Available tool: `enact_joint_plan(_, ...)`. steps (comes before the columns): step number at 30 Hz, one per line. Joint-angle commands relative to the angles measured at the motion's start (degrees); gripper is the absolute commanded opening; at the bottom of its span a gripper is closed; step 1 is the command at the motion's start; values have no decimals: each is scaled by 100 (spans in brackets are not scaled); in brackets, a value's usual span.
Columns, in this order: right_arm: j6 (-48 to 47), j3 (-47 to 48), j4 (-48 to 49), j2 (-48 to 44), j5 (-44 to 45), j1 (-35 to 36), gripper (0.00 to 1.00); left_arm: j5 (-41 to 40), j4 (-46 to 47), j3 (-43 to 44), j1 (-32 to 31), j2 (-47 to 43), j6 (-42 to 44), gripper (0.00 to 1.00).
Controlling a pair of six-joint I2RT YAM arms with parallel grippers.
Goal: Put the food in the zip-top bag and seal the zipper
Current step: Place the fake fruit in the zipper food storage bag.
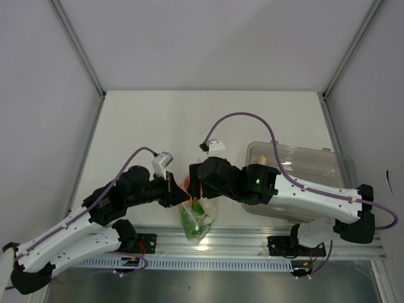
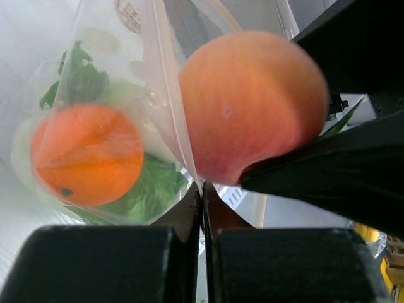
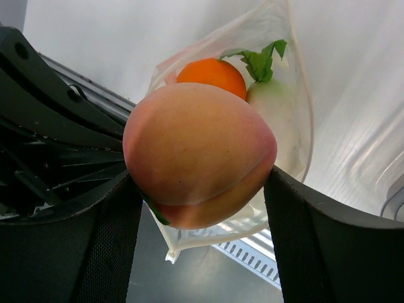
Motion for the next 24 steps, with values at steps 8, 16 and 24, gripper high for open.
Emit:
enact_joint_plan(8,382,108,-219,307,267,195,82,44,92,-63,20,-184,-83,1)
enact_joint_plan(16,426,398,-544,184,592,256,99,26,65,-10,20,-193,-48,1)
enact_joint_plan(24,522,530,-747,-247,882,362,99,35,100,-45,20,-167,-48,1)
